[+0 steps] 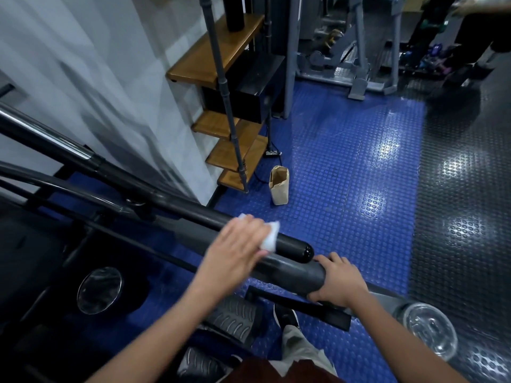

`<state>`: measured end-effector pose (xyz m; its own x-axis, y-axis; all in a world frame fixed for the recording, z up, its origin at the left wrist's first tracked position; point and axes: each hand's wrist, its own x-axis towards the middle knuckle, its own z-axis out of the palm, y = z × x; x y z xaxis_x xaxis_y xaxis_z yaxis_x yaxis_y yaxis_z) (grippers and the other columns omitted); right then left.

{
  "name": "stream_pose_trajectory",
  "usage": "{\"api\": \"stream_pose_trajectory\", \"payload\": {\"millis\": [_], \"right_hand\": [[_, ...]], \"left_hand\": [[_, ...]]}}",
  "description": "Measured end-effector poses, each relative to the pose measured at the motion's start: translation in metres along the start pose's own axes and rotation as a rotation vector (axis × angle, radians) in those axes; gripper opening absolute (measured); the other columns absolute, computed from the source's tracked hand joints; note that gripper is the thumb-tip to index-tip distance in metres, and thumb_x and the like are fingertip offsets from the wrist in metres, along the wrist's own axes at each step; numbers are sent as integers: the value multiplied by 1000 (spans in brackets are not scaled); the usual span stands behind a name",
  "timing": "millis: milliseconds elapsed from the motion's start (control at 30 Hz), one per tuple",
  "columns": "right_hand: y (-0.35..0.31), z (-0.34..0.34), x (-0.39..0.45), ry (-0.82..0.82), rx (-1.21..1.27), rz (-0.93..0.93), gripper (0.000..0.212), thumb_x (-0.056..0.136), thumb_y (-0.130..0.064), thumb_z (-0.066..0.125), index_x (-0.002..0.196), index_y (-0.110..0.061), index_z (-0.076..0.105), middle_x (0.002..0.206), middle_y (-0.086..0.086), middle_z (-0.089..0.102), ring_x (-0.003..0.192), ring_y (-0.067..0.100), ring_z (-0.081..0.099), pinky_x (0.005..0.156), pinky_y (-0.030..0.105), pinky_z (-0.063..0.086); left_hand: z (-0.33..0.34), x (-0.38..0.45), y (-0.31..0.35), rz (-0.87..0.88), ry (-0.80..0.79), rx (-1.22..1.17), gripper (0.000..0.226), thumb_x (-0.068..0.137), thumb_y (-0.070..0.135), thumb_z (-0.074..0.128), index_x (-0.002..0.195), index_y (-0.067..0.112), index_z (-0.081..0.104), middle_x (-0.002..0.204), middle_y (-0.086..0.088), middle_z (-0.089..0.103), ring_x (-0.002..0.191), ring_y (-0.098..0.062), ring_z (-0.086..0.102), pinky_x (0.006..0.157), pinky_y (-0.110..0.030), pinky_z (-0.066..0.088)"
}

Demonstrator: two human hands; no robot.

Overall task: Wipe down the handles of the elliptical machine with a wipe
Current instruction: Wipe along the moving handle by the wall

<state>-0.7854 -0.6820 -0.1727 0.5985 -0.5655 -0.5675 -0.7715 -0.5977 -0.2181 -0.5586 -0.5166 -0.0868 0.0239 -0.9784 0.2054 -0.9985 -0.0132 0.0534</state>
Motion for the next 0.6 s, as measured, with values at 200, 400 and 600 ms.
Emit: {"api": "stream_pose_trajectory", "payload": {"millis": [200, 400, 600], "right_hand": [[1, 1, 0, 10, 4, -12, 104, 53, -76, 66, 144, -42, 32, 129, -7, 41, 119, 19, 44, 103, 39, 40], [0, 0, -1, 20, 6, -15, 100, 53, -75, 65, 142, -44, 33, 124, -7, 42, 117, 19, 45, 102, 40, 40], [1, 0, -1, 15, 5, -16, 101, 52, -76, 64, 142, -44, 33, 124, -7, 42, 117, 19, 45, 103, 40, 41]], "left_hand": [[-41, -9, -105, 99, -5, 84, 45, 101, 38, 47, 131, 6, 58, 127, -8, 61, 120, -24, 56, 117, -33, 29], [-39, -10, -104, 158, -49, 182, 44, 102, 25, 51, 141, 3, 48, 132, -11, 58, 124, -27, 55, 115, -41, 35], [-19, 16, -44, 282, -117, 120, 60, 95, 17, 65, 147, 3, 39, 135, -11, 55, 125, -26, 53, 115, -43, 34]]}}
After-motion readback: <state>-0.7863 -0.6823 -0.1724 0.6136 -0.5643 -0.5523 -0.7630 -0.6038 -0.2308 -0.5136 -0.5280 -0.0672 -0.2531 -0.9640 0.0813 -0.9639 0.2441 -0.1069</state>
